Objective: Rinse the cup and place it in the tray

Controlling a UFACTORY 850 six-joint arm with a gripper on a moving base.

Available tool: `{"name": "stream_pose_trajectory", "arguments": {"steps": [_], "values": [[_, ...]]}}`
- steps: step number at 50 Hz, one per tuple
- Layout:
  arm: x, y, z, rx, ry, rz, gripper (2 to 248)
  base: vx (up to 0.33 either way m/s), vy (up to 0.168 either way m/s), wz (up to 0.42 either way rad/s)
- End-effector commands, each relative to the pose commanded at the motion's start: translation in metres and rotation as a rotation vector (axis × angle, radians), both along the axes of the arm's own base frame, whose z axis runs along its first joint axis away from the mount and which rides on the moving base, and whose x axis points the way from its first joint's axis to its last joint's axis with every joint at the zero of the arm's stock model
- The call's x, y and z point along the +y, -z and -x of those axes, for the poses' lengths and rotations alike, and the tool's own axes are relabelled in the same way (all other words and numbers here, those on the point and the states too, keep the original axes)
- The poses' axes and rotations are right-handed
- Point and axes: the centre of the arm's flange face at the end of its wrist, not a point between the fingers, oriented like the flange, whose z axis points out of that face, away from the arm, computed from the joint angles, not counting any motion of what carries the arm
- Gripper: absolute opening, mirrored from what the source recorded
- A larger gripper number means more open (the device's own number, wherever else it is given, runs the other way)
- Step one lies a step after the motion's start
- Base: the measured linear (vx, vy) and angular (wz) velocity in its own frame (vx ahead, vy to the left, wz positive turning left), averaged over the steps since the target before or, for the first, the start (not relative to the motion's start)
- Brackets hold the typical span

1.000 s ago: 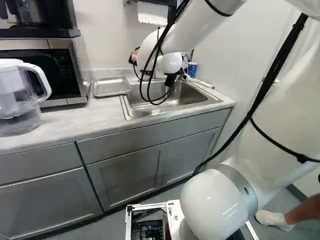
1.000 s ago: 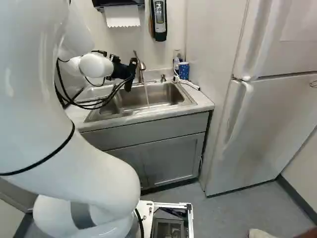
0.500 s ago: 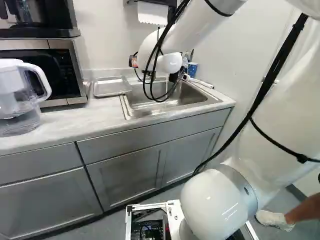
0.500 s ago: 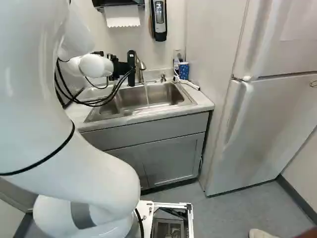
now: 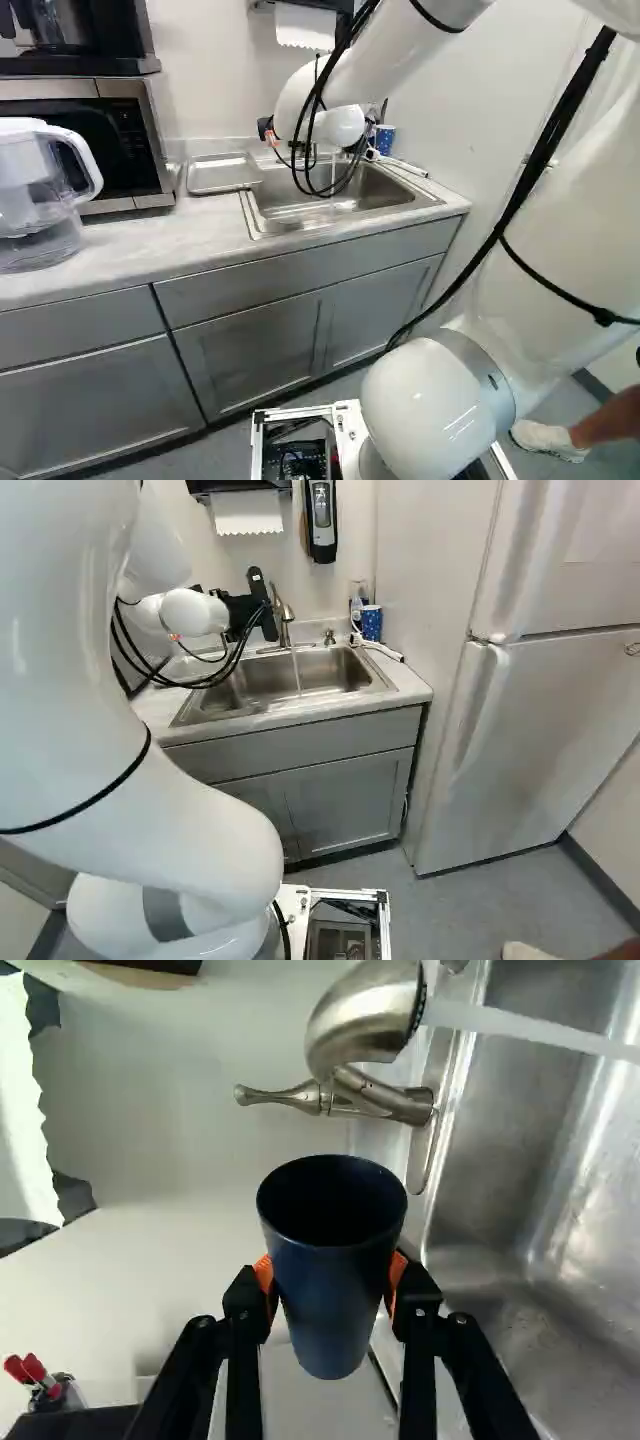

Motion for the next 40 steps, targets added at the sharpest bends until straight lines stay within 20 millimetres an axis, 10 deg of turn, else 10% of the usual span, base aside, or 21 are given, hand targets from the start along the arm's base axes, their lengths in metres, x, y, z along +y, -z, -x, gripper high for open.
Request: {"name": "stream_pose_trajectory", "arguments": {"steps": [40], "values": [[0.0, 0.0, 0.0, -0.098, -0.092, 0.402, 123, 0.0, 0.0, 0.0]]}}
